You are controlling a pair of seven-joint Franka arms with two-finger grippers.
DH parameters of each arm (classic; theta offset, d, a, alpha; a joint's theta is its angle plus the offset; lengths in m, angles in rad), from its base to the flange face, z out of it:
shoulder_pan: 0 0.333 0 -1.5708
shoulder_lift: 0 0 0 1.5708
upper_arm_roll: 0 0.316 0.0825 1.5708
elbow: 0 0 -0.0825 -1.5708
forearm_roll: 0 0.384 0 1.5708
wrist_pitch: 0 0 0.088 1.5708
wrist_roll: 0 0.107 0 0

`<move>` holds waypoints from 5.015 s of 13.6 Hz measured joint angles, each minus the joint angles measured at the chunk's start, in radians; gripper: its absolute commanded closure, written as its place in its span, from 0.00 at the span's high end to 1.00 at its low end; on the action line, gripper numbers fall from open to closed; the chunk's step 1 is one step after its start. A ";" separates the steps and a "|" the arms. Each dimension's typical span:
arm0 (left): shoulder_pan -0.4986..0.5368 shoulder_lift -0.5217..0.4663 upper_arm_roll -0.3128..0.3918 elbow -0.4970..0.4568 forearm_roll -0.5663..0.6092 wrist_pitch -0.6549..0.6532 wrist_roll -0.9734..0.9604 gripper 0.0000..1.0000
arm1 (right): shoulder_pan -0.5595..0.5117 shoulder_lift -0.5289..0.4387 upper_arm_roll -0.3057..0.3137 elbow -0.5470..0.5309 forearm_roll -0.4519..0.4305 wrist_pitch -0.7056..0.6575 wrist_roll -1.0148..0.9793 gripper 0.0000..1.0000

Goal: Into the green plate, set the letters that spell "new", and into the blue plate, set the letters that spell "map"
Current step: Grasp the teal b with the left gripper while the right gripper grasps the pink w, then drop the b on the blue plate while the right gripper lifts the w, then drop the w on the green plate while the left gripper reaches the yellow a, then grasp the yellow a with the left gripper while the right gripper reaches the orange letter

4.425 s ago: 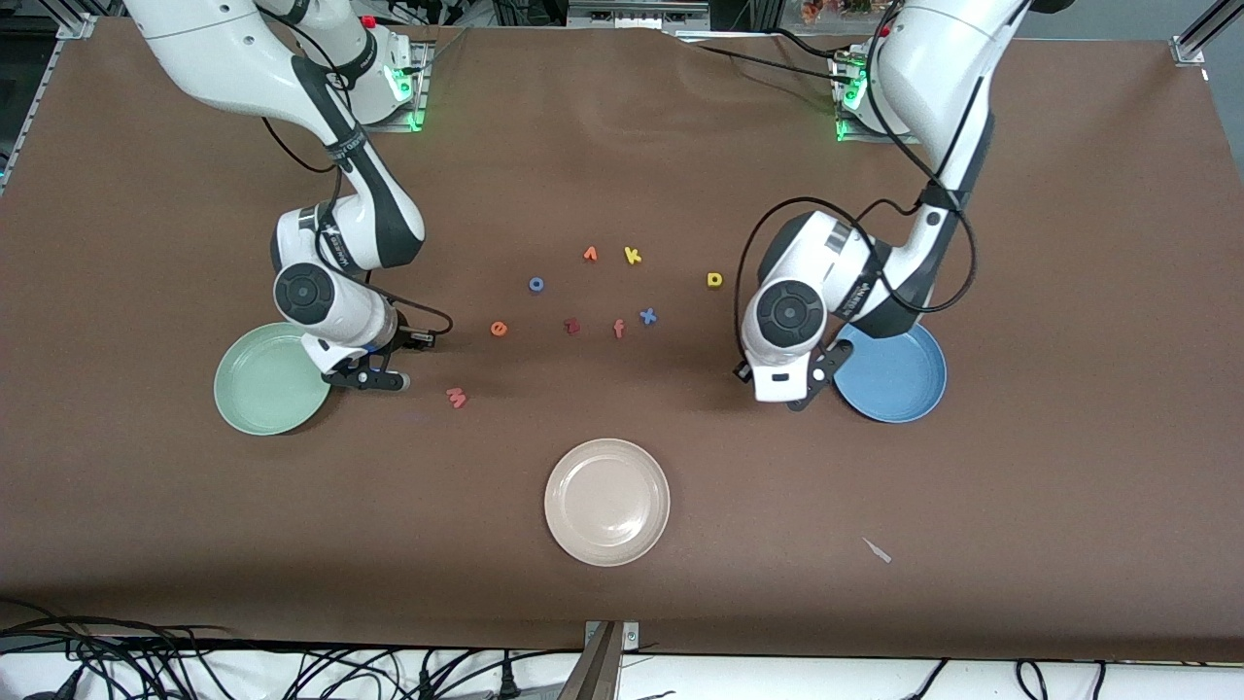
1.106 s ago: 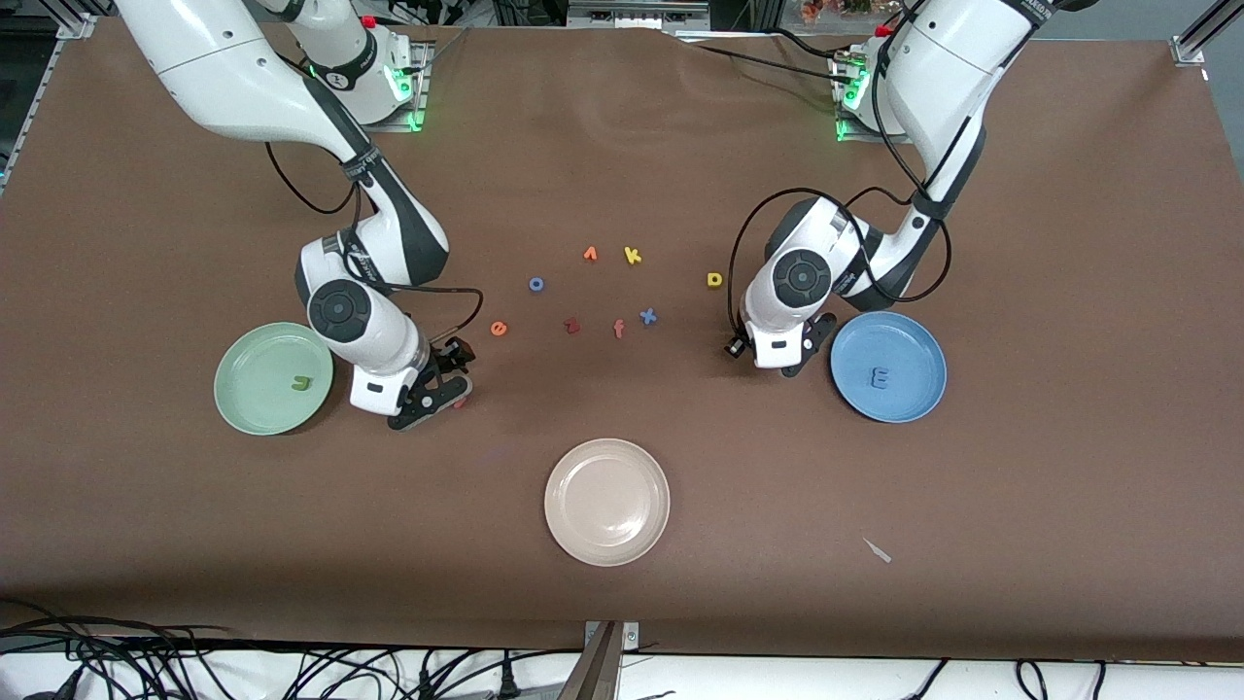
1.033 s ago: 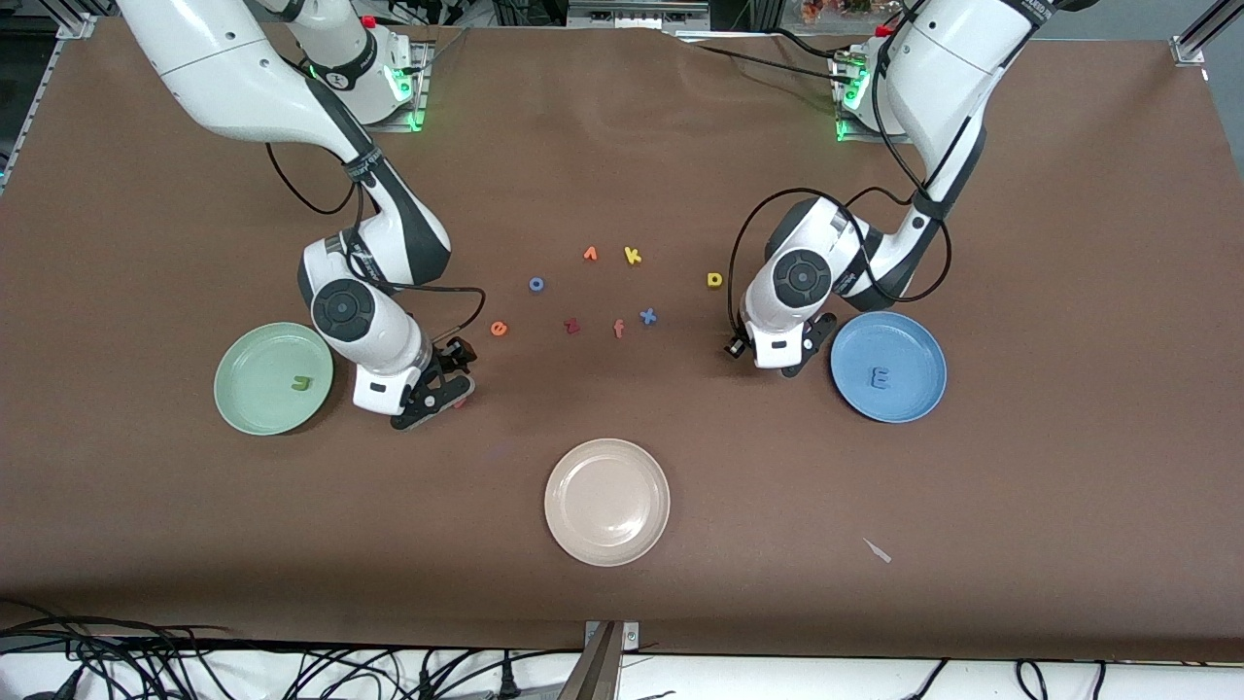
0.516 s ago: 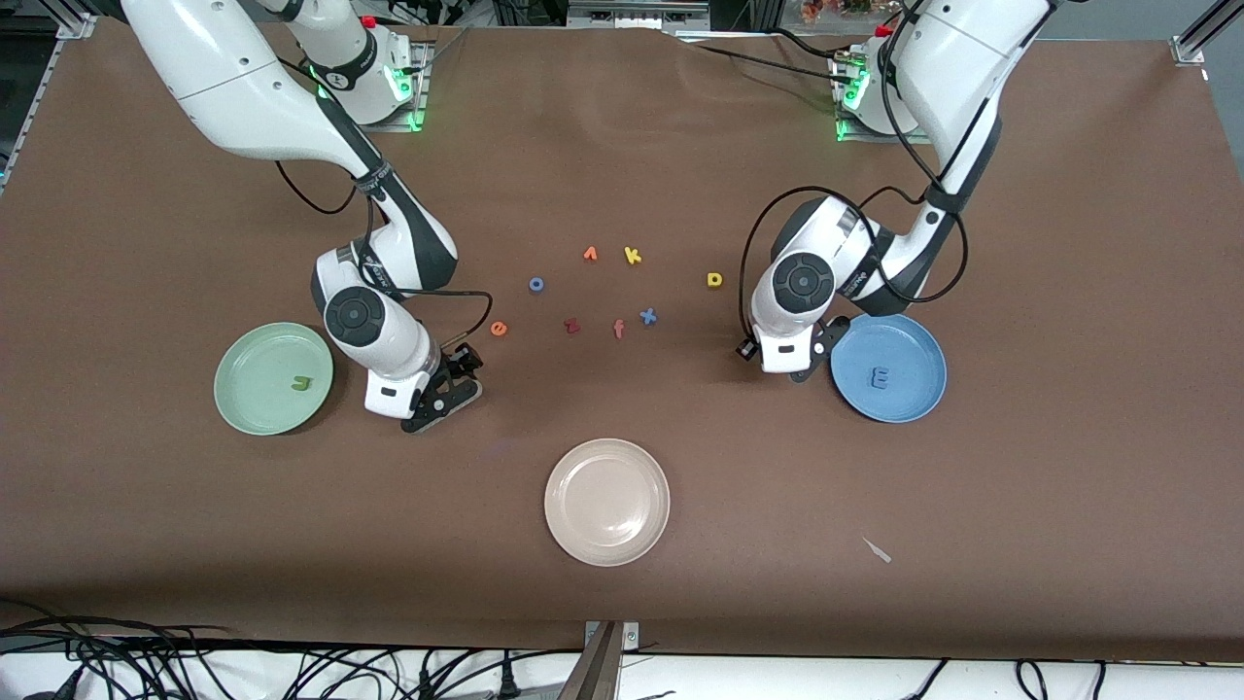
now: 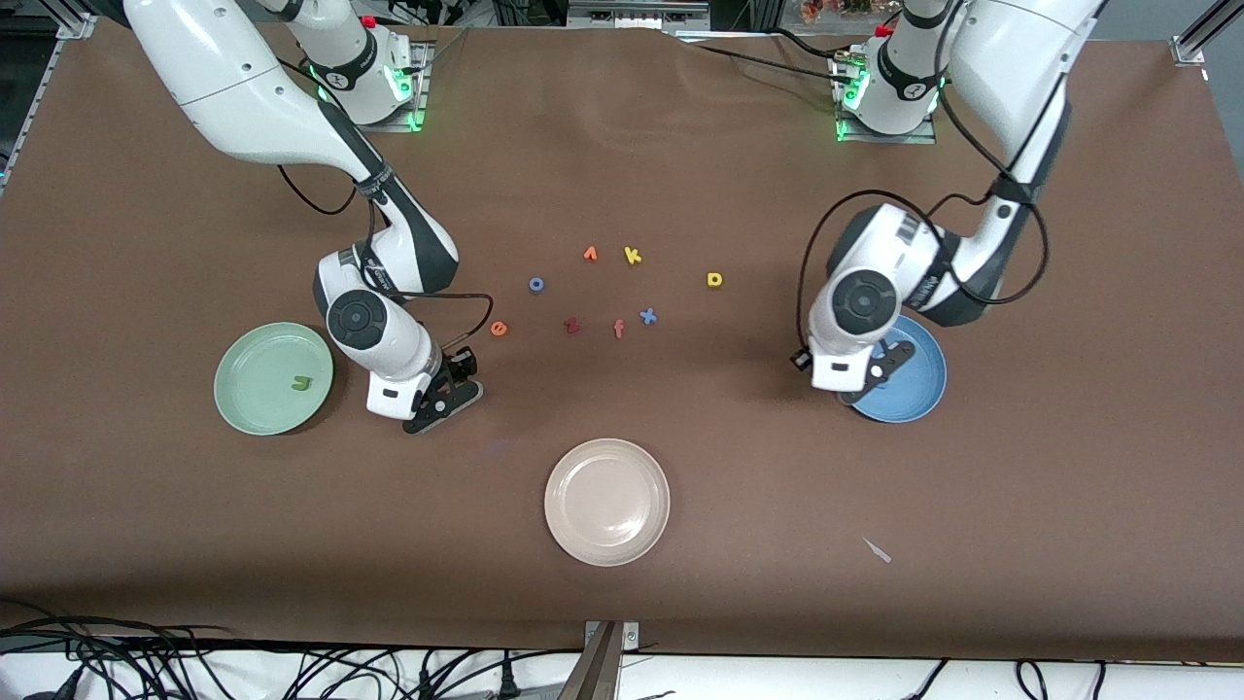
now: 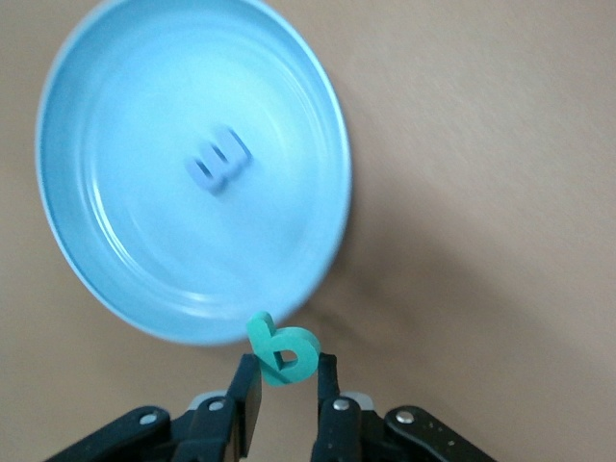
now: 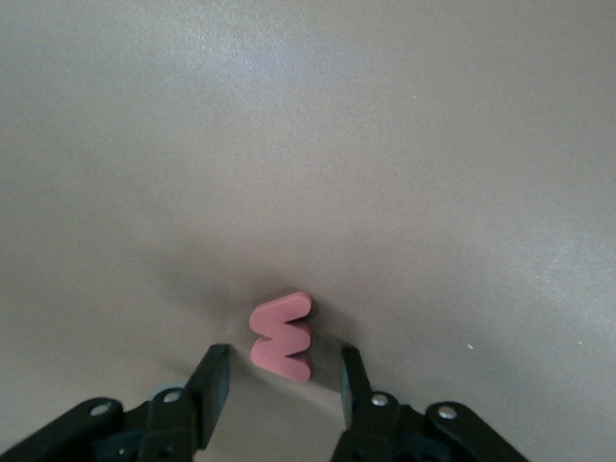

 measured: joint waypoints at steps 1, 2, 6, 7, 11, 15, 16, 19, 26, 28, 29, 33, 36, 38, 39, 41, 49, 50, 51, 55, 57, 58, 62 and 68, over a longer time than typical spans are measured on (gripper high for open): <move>0.030 0.000 0.000 0.000 0.000 -0.004 0.050 0.10 | 0.000 0.000 -0.001 0.001 0.000 0.000 0.000 0.40; 0.055 0.000 -0.001 -0.001 0.000 -0.005 0.094 0.10 | 0.000 0.000 -0.001 0.001 0.000 0.000 0.000 0.39; 0.140 0.002 -0.001 -0.008 -0.005 -0.006 0.257 1.00 | 0.000 0.000 -0.002 0.003 0.000 0.000 0.009 0.29; 0.155 0.004 -0.002 -0.008 -0.012 -0.006 0.288 1.00 | 0.000 0.000 -0.002 0.003 0.000 0.000 0.013 0.26; 0.143 0.011 -0.020 -0.009 -0.083 -0.007 0.310 1.00 | 0.000 0.000 -0.002 0.004 0.000 0.000 0.018 0.20; 0.077 0.012 -0.096 -0.010 -0.158 -0.041 0.300 1.00 | 0.000 0.000 -0.001 0.007 0.000 -0.001 0.018 0.15; 0.069 0.012 -0.131 -0.011 -0.160 -0.046 0.266 1.00 | 0.001 0.001 -0.001 0.012 0.000 -0.005 0.018 0.15; 0.060 0.012 -0.234 -0.027 -0.161 -0.045 0.053 0.99 | 0.001 0.000 -0.001 0.060 0.000 -0.092 0.022 0.15; 0.019 0.012 -0.304 -0.212 -0.140 0.252 -0.361 0.97 | -0.027 -0.100 -0.077 0.101 0.000 -0.315 -0.134 0.15; -0.002 0.010 -0.308 -0.258 -0.064 0.296 -0.490 0.89 | -0.034 -0.145 -0.118 0.057 0.000 -0.322 -0.186 0.15; -0.018 0.009 -0.311 -0.268 -0.013 0.303 -0.559 0.89 | -0.036 -0.166 -0.141 0.032 0.002 -0.322 -0.222 0.15; -0.052 0.008 -0.312 -0.282 0.072 0.331 -0.697 0.80 | -0.046 -0.226 -0.260 -0.049 0.059 -0.296 -0.444 0.16; -0.048 0.011 -0.304 -0.299 0.072 0.371 -0.698 0.79 | -0.065 -0.234 -0.319 -0.120 0.103 -0.190 -0.570 0.16; -0.043 0.013 -0.301 -0.303 0.072 0.382 -0.699 0.76 | -0.084 -0.232 -0.324 -0.187 0.118 -0.088 -0.613 0.23; -0.038 0.013 -0.300 -0.303 0.072 0.383 -0.699 0.73 | -0.094 -0.229 -0.324 -0.211 0.118 -0.059 -0.622 0.67; -0.034 0.016 -0.300 -0.305 0.072 0.391 -0.699 0.72 | -0.101 -0.227 -0.324 -0.226 0.142 -0.042 -0.625 1.00; -0.034 0.043 -0.303 -0.307 0.072 0.449 -0.699 0.09 | -0.098 -0.262 -0.244 -0.221 0.297 -0.089 -0.426 1.00; -0.034 0.043 -0.303 -0.307 0.072 0.448 -0.699 0.06 | -0.096 -0.269 -0.220 -0.221 0.297 -0.100 -0.357 1.00; -0.034 0.043 -0.303 -0.307 0.072 0.448 -0.699 0.06 | -0.095 -0.276 -0.198 -0.221 0.298 -0.107 -0.283 1.00; -0.032 0.038 -0.303 -0.303 0.073 0.418 -0.689 0.05 | -0.089 -0.284 -0.107 -0.221 0.297 -0.117 0.021 1.00; -0.028 0.029 -0.303 -0.269 0.074 0.319 -0.647 0.04 | -0.067 -0.284 -0.085 -0.221 0.296 -0.117 0.138 1.00; -0.025 0.022 -0.303 -0.238 0.074 0.252 -0.618 0.04 | -0.044 -0.284 -0.082 -0.221 0.292 -0.117 0.199 1.00; 0.033 -0.019 -0.303 -0.048 0.074 -0.089 -0.376 0.05 | 0.076 -0.284 -0.078 -0.221 0.182 -0.117 0.494 1.00; 0.204 -0.030 -0.293 0.067 0.076 -0.207 0.116 0.07 | 0.184 -0.261 -0.076 -0.224 0.177 -0.051 0.724 1.00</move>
